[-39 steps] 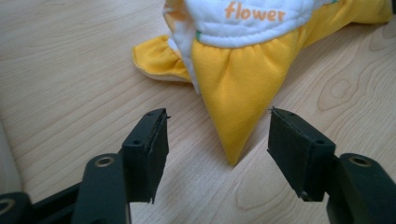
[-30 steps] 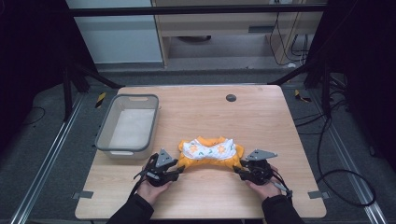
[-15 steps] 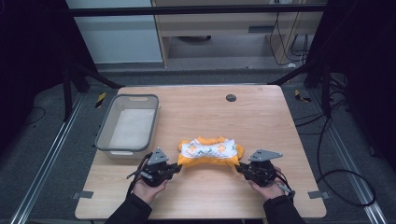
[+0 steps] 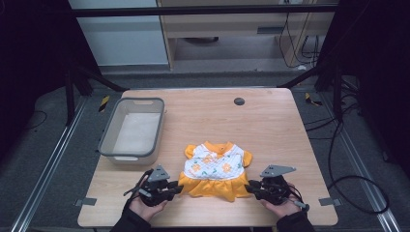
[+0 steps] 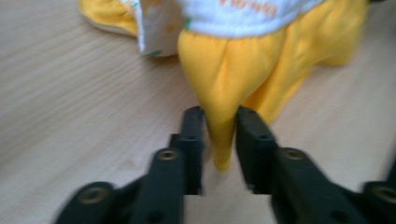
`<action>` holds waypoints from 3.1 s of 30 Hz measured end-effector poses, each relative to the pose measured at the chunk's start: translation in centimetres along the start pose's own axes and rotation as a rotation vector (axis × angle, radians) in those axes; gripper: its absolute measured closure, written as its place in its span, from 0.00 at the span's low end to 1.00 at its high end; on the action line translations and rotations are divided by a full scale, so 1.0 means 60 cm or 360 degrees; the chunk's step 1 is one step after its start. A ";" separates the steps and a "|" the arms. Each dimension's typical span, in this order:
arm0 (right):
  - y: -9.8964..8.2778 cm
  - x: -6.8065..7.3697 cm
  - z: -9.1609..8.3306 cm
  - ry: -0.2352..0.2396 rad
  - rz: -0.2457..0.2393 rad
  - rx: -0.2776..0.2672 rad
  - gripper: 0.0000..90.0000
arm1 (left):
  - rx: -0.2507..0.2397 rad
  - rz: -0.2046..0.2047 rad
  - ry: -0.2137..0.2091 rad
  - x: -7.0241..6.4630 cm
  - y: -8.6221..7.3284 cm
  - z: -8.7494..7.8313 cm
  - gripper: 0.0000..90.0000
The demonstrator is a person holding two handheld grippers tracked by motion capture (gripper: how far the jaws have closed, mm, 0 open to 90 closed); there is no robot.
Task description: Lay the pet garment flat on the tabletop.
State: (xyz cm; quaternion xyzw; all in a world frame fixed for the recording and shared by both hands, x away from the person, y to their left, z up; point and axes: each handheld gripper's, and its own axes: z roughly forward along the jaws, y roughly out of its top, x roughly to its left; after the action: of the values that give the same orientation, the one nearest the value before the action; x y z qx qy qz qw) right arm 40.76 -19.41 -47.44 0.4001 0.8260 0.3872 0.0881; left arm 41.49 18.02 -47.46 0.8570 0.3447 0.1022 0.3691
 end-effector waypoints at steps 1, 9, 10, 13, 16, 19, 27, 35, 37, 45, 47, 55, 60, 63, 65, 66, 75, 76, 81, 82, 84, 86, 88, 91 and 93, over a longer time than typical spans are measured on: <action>-0.002 -0.002 0.005 -0.0019 0.0002 0.0021 0.79 | -0.0002 -0.0001 0.0004 0.001 -0.001 0.005 0.71; -0.002 -0.006 0.001 -0.0049 -0.0027 -0.0103 0.66 | -0.0222 -0.0034 -0.0003 0.004 0.003 -0.018 0.43; -0.001 -0.006 -0.003 -0.0056 -0.0031 -0.0136 0.64 | -0.0256 -0.0045 -0.0010 0.006 0.005 -0.023 0.42; 0.009 -0.012 -0.013 -0.0082 -0.0037 -0.0232 0.62 | -0.0334 -0.0049 0.0024 0.016 0.018 -0.036 0.41; 0.024 -0.026 -0.021 -0.0127 -0.0024 -0.0320 0.60 | -0.0384 -0.0064 0.0088 0.035 0.039 -0.045 0.40; 0.041 -0.043 -0.021 -0.0167 0.0005 -0.0381 0.59 | -0.0408 -0.0091 0.0138 0.053 0.062 -0.043 0.41; 0.085 -0.096 0.022 -0.0236 0.0097 -0.0392 0.59 | -0.0333 -0.0094 0.0254 0.100 0.126 0.024 0.46; 0.088 -0.122 0.087 -0.0253 0.0108 -0.0218 0.59 | -0.0114 -0.0145 0.0262 0.130 0.132 0.109 0.48; 0.086 -0.123 0.093 -0.0250 0.0107 -0.0186 0.59 | -0.0073 -0.0142 0.0256 0.131 0.128 0.123 0.48; 0.081 -0.120 0.112 -0.0250 0.0065 -0.0089 0.65 | 0.0014 -0.0164 0.0193 0.131 0.114 0.144 0.59; 0.081 -0.120 0.114 -0.0250 0.0064 -0.0073 0.70 | 0.0006 -0.0158 0.0190 0.128 0.113 0.144 0.65; 0.085 -0.110 0.118 -0.0246 0.0039 -0.0017 0.94 | 0.0043 -0.0146 0.0172 0.116 0.117 0.146 0.96; 0.089 -0.111 0.107 -0.0217 0.0048 -0.0077 0.94 | -0.0031 -0.0126 0.0189 0.115 0.121 0.129 0.97; 0.099 -0.106 0.088 -0.0223 0.0011 -0.0200 0.94 | -0.0129 -0.0121 0.0198 0.113 0.131 0.104 0.98; 0.113 -0.101 0.076 -0.0212 -0.0035 -0.0272 0.94 | -0.0174 -0.0086 0.0215 0.110 0.143 0.085 0.98; 0.122 -0.099 0.071 -0.0197 -0.0046 -0.0308 0.94 | -0.0205 -0.0079 0.0219 0.109 0.150 0.076 0.98; 0.217 -0.082 0.054 -0.0434 -0.0180 -0.0617 0.89 | -0.0462 -0.0060 0.0498 0.114 0.221 0.019 0.96; 0.225 -0.084 0.055 -0.0470 -0.0165 -0.0642 0.84 | -0.0469 -0.0109 0.0540 0.121 0.226 0.022 0.92; 0.244 -0.086 0.056 -0.0479 -0.0161 -0.0605 0.73 | -0.0474 -0.0196 0.0521 0.133 0.218 0.017 0.71; 0.243 -0.084 0.054 -0.0470 -0.0162 -0.0602 0.72 | -0.0466 -0.0191 0.0520 0.132 0.214 0.015 0.70; 0.240 -0.083 0.051 -0.0465 -0.0170 -0.0603 0.71 | -0.0453 -0.0191 0.0517 0.132 0.210 0.013 0.68; 0.230 -0.083 0.041 -0.0453 -0.0170 -0.0575 0.68 | -0.0451 -0.0176 0.0483 0.127 0.199 0.002 0.66; 0.226 -0.083 0.035 -0.0452 -0.0174 -0.0566 0.67 | -0.0436 -0.0160 0.0470 0.124 0.196 -0.003 0.64; 0.213 -0.083 0.021 -0.0447 -0.0165 -0.0554 0.63 | -0.0422 -0.0123 0.0428 0.112 0.182 -0.015 0.64; 0.195 -0.082 0.007 -0.0410 -0.0122 -0.0503 0.62 | -0.0382 -0.0068 0.0369 0.100 0.165 -0.025 0.63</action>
State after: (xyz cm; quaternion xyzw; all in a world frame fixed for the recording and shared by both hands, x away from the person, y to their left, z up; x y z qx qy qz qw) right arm 51.18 -18.32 -40.24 0.3957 0.7515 0.4541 0.2694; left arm 50.39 18.01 -39.92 0.7817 0.3884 0.2330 0.4287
